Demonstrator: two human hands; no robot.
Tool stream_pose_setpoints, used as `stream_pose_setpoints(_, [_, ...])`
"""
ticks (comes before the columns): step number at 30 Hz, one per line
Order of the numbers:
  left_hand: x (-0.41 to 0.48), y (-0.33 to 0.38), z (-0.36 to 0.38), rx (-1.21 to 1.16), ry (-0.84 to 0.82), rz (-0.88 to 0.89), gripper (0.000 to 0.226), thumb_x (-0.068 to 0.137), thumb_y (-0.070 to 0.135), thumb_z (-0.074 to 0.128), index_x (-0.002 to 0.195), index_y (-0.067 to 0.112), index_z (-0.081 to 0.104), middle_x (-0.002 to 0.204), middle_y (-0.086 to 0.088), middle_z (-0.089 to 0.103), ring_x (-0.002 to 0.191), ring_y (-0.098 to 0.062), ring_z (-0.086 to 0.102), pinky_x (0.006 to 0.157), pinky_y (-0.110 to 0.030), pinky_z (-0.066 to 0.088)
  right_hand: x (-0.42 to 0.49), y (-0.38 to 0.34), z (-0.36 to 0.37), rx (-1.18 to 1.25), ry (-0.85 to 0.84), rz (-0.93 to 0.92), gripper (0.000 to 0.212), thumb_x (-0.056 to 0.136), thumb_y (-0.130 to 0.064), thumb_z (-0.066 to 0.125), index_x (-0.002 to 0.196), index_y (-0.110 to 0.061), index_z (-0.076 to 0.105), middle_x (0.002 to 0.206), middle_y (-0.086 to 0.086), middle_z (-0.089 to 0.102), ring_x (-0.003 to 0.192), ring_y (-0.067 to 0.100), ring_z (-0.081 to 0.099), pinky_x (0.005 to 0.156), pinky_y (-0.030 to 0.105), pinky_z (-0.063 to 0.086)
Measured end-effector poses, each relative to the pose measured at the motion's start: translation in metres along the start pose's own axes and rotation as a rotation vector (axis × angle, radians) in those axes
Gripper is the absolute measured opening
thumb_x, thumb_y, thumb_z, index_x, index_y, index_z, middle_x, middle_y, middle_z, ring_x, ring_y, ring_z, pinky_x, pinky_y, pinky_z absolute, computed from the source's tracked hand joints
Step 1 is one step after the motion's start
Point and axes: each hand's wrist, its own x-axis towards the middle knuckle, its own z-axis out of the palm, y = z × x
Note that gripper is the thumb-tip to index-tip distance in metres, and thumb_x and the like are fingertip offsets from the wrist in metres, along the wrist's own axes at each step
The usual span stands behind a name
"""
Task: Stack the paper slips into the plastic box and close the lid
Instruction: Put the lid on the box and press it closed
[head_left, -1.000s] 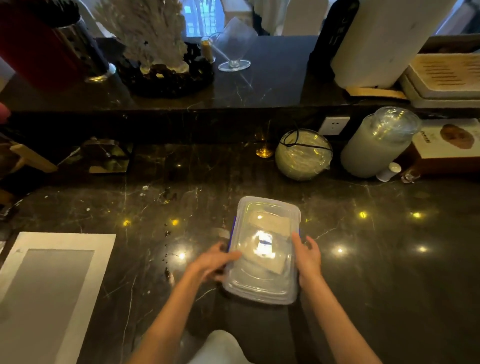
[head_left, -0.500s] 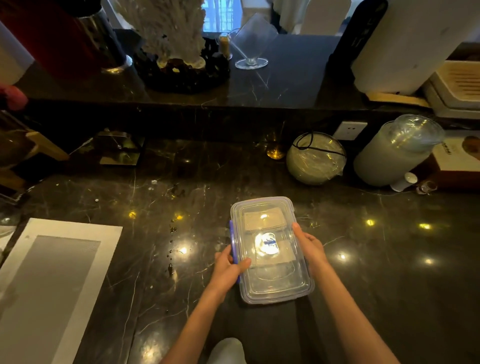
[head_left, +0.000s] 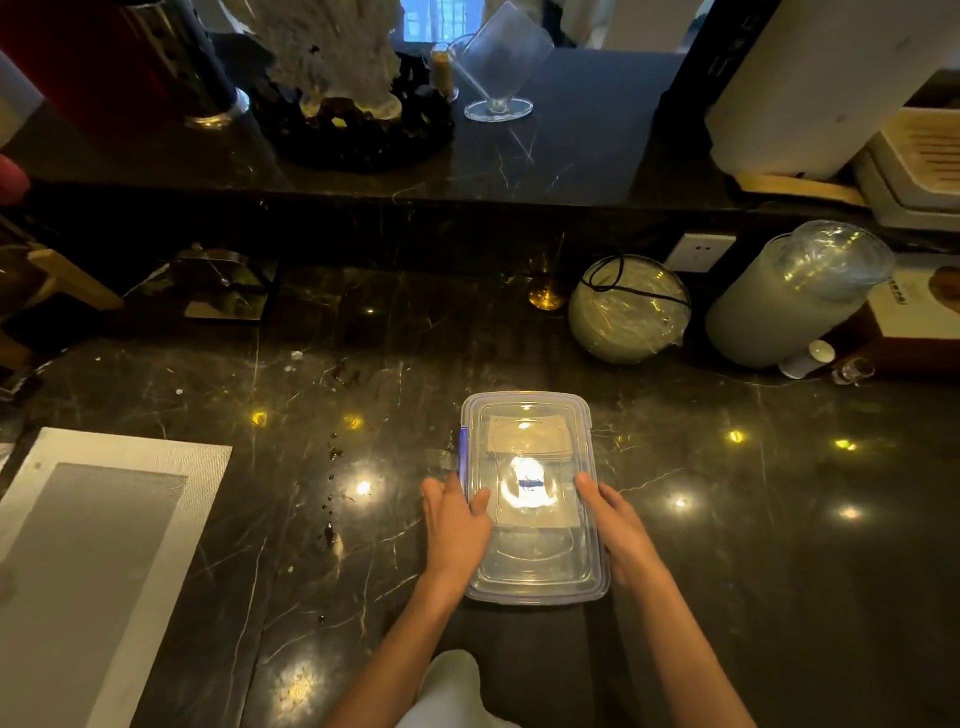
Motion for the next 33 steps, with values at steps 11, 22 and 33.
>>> stream_pose_setpoints(11, [0.002,-0.006,-0.004,-0.003,-0.033,0.054,0.038,0.1,0.035,0.054,0.135,0.021,0.05,0.117,0.004,0.033,0.109,-0.017,0.053,0.106,-0.041,0.048,-0.016,0.014,-0.022,-0.024,-0.04,-0.103,0.049,0.081,-0.049,0.07,0.12,-0.019,0.068,0.109,0.002,0.076,0.099,0.019,0.073,0.084,0.036,0.058])
stream_pose_setpoints(22, [0.01,-0.006,-0.008,-0.05,-0.068,0.011,0.053,0.097,0.034,0.058,0.145,0.023,0.04,0.128,0.002,0.035,0.114,-0.015,0.049,0.106,-0.044,0.046,-0.033,0.034,0.008,0.011,0.267,-0.363,0.051,0.09,-0.02,0.068,0.139,-0.021,0.054,0.13,-0.003,0.058,0.116,0.014,0.058,0.095,0.033,0.053])
stream_pose_setpoints(33, [0.005,-0.013,-0.004,-0.352,-0.114,-0.213,0.044,0.09,0.031,0.067,0.129,0.016,0.053,0.131,-0.003,0.052,0.11,-0.022,0.061,0.092,-0.041,0.055,-0.022,0.011,0.008,-0.186,0.281,-0.465,0.039,0.093,-0.015,0.064,0.132,-0.015,0.061,0.109,-0.014,0.052,0.099,0.002,0.058,0.097,0.027,0.048])
